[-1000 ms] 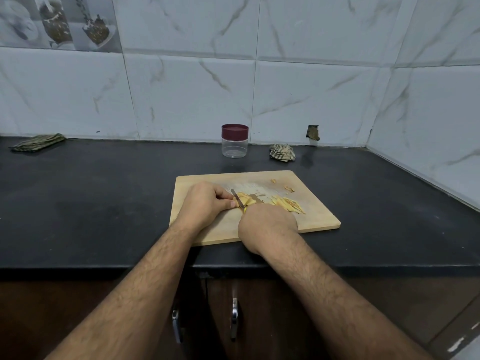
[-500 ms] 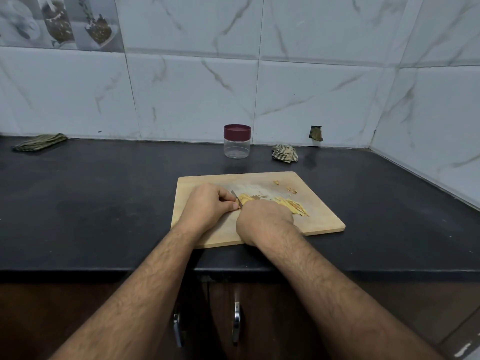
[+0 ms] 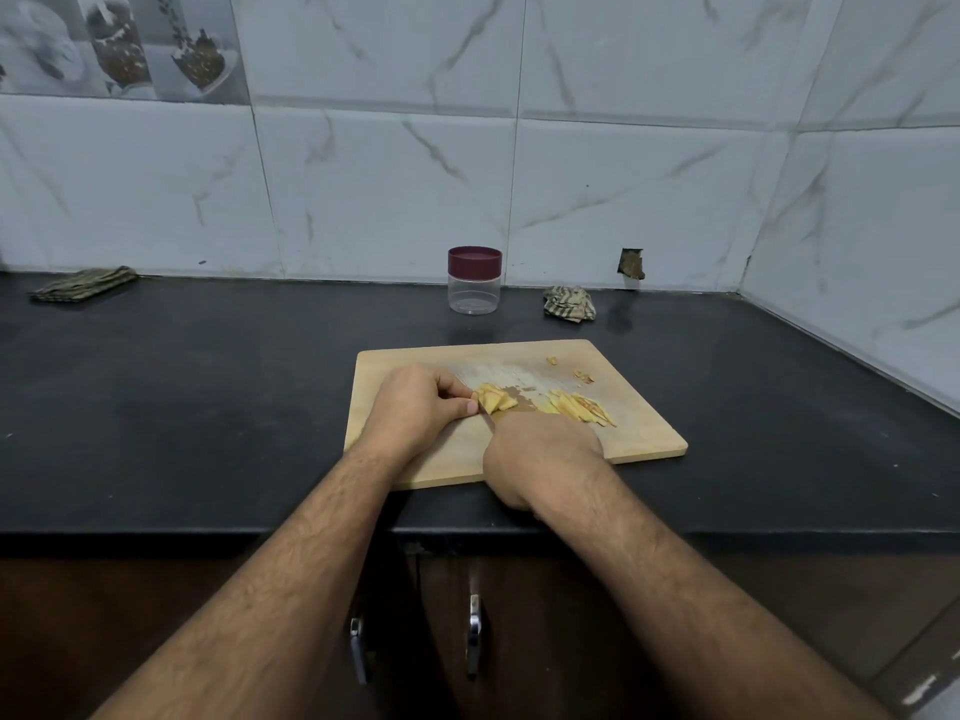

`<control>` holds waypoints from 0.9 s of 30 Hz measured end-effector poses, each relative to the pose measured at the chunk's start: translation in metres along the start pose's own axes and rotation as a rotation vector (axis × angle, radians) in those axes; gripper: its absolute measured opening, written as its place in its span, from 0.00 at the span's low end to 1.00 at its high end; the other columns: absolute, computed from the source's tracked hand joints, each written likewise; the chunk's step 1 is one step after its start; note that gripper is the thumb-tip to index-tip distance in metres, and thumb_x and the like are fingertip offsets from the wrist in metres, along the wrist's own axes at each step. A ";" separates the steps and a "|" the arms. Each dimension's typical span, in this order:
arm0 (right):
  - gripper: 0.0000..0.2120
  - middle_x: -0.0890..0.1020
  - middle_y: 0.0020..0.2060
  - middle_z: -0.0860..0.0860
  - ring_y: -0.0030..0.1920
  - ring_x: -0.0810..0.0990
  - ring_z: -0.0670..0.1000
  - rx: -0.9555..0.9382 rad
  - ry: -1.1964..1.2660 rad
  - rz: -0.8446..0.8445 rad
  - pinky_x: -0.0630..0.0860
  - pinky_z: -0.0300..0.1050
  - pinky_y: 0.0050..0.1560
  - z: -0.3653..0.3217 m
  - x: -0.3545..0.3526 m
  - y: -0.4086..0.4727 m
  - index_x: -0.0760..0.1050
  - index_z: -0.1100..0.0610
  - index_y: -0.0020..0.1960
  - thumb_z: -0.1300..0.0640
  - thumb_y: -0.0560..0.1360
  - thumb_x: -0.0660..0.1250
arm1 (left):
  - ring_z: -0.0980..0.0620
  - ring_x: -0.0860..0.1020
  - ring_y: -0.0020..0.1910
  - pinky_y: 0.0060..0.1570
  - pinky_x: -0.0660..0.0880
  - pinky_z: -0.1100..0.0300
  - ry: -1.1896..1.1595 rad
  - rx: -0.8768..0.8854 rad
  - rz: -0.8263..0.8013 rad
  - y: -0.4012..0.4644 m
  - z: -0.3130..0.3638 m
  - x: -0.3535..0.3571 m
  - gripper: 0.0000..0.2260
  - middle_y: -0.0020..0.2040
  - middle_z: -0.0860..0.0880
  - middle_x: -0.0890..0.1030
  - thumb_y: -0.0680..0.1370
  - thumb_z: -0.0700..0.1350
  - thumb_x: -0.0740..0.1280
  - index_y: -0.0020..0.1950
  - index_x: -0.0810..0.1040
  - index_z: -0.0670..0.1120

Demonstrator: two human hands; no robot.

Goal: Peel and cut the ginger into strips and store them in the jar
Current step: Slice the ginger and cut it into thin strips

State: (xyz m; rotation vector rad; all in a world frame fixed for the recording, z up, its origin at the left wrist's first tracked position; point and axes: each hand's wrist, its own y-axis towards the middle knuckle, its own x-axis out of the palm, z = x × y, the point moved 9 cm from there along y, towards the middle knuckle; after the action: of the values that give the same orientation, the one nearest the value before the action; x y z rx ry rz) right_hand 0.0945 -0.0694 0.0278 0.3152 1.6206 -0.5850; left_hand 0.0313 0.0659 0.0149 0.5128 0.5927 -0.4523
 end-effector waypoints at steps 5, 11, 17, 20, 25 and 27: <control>0.16 0.76 0.64 0.53 0.62 0.75 0.55 0.005 -0.018 -0.013 0.67 0.48 0.49 0.010 0.007 -0.013 0.72 0.55 0.68 0.58 0.80 0.60 | 0.64 0.79 0.43 0.41 0.72 0.71 -0.005 -0.023 0.000 0.000 -0.002 0.000 0.04 0.41 0.59 0.84 0.72 0.45 0.77 0.45 0.87 0.49; 0.14 0.77 0.61 0.53 0.59 0.76 0.55 -0.007 0.015 0.015 0.70 0.48 0.50 0.018 0.006 -0.024 0.72 0.56 0.65 0.57 0.81 0.59 | 0.63 0.79 0.43 0.40 0.71 0.71 -0.004 -0.047 0.007 0.000 -0.004 -0.001 0.04 0.40 0.58 0.84 0.70 0.46 0.78 0.43 0.86 0.49; 0.12 0.81 0.50 0.54 0.48 0.82 0.55 0.006 0.185 -0.009 0.76 0.47 0.47 0.025 0.006 -0.015 0.74 0.56 0.56 0.55 0.81 0.54 | 0.62 0.79 0.45 0.46 0.75 0.65 0.007 -0.041 -0.005 -0.001 -0.003 0.000 0.04 0.43 0.57 0.85 0.71 0.46 0.77 0.45 0.87 0.50; 0.14 0.82 0.38 0.52 0.29 0.81 0.51 0.013 0.304 -0.027 0.76 0.43 0.38 0.029 0.008 -0.008 0.73 0.57 0.49 0.52 0.82 0.52 | 0.62 0.80 0.45 0.46 0.75 0.65 0.007 -0.031 -0.007 -0.001 -0.003 0.000 0.04 0.44 0.57 0.85 0.72 0.46 0.77 0.46 0.87 0.50; 0.15 0.81 0.35 0.52 0.27 0.80 0.50 -0.001 0.332 -0.008 0.76 0.44 0.38 0.028 0.005 -0.007 0.73 0.57 0.49 0.50 0.82 0.51 | 0.63 0.79 0.43 0.40 0.70 0.71 0.011 -0.029 -0.007 0.000 -0.004 0.001 0.05 0.44 0.57 0.85 0.72 0.46 0.77 0.47 0.87 0.50; 0.15 0.83 0.41 0.52 0.37 0.83 0.52 0.010 0.281 0.034 0.73 0.44 0.38 0.026 -0.001 -0.006 0.75 0.56 0.52 0.51 0.82 0.52 | 0.63 0.78 0.43 0.38 0.69 0.73 0.020 -0.032 -0.004 0.000 -0.003 0.001 0.05 0.43 0.57 0.85 0.72 0.47 0.77 0.46 0.87 0.50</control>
State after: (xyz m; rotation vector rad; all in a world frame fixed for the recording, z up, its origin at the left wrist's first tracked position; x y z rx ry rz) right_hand 0.1130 -0.0880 0.0283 0.4471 1.8779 -0.5414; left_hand 0.0311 0.0677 0.0116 0.4863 0.6192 -0.4416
